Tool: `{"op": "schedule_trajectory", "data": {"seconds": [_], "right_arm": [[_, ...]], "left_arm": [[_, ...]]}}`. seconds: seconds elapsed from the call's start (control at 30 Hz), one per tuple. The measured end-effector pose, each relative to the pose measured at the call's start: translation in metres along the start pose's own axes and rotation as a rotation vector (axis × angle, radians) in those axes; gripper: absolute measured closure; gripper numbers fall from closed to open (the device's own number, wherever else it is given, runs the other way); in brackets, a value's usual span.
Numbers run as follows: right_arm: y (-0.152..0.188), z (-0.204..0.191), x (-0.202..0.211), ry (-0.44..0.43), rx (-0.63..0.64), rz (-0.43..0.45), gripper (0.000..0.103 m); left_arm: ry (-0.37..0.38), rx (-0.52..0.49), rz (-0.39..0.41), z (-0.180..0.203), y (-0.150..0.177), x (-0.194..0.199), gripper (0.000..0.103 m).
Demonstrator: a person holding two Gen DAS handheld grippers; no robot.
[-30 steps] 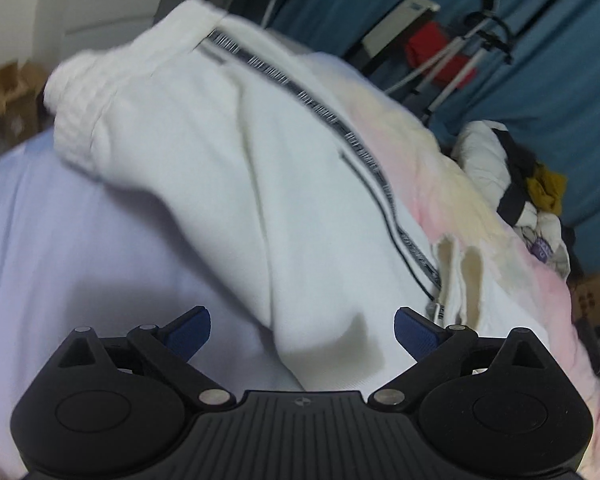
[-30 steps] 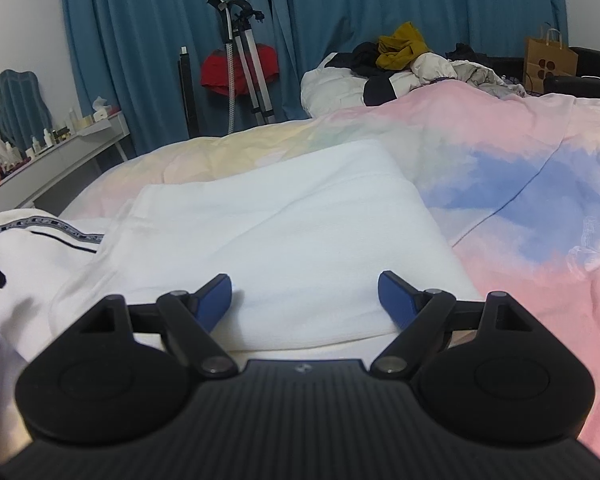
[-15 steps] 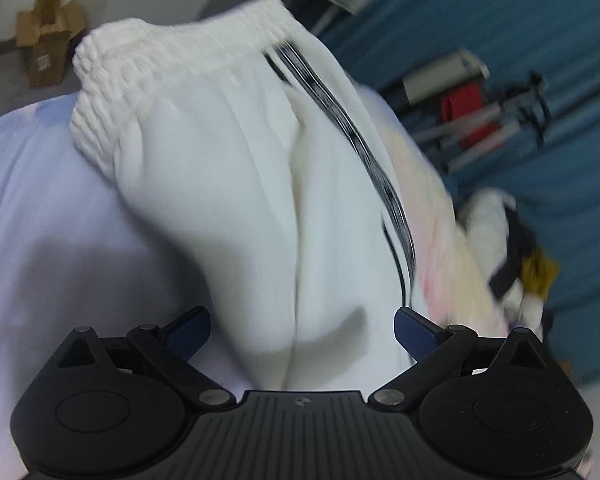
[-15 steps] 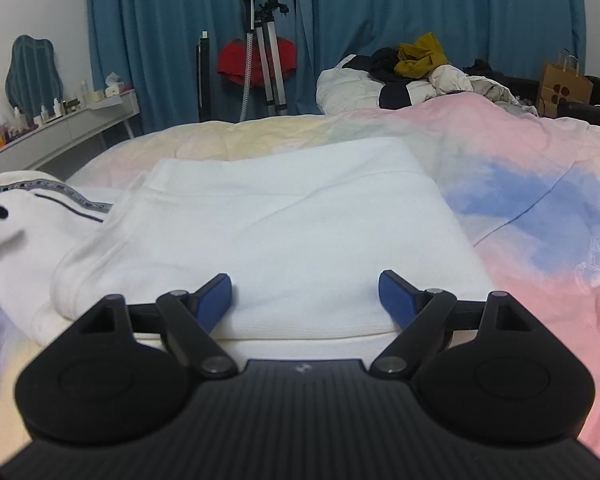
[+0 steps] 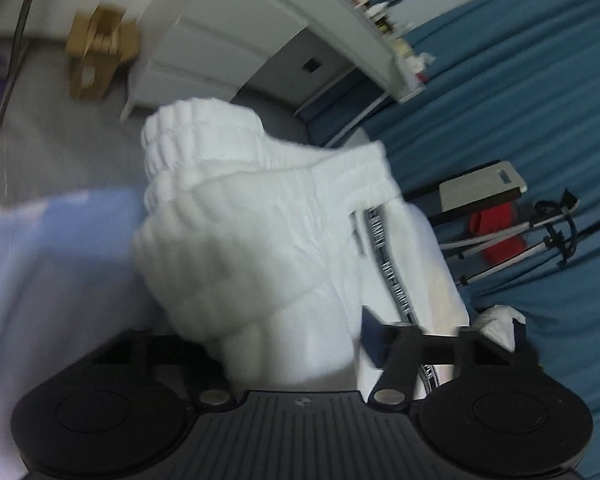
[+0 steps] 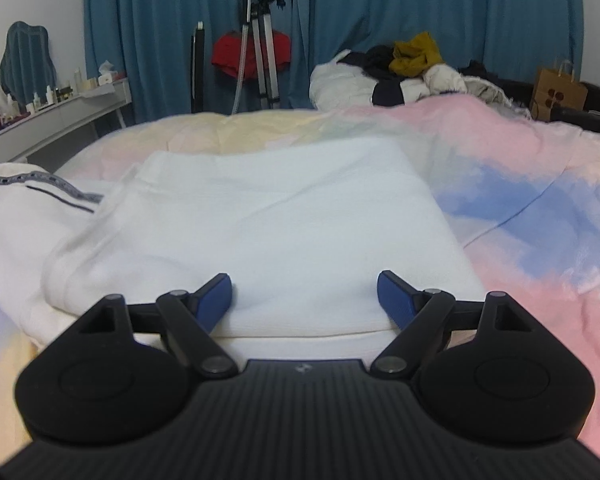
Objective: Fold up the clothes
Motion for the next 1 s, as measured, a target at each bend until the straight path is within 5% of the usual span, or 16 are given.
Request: {"op": "schedule_trajectory", "data": {"seconds": [0.07, 0.23, 0.53, 0.77, 1.0], "right_arm": [[0.001, 0.0, -0.002, -0.005, -0.004, -0.003, 0.02], [-0.001, 0.002, -0.003, -0.009, -0.011, -0.011, 0.02], [-0.012, 0.024, 0.002, -0.041, -0.14, -0.053, 0.022], [-0.022, 0.067, 0.005, 0.025, -0.235, -0.074, 0.022], [-0.033, 0.146, 0.016, 0.094, -0.467, -0.058, 0.02]], "left_arm": [[-0.006, -0.11, 0.045, 0.022, -0.002, 0.01, 0.083], [0.051, -0.393, 0.152, 0.1, 0.007, 0.036, 0.086], [0.279, -0.709, 0.264, 0.272, 0.11, 0.097, 0.087], [0.413, -0.961, 0.244, 0.355, 0.263, 0.09, 0.087], [0.45, -1.285, 0.047, 0.336, 0.434, 0.043, 0.086]]}}
Point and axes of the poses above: each gripper's, at about its wrist camera, not at the fingertips, and x roughly against the way its jaws point, z to its right, y to its underside, the point moved 10 cm from there along -x, roughly the way its jaws point, and after that the axes turned 11 degrees about y, right-handed, at the moved point
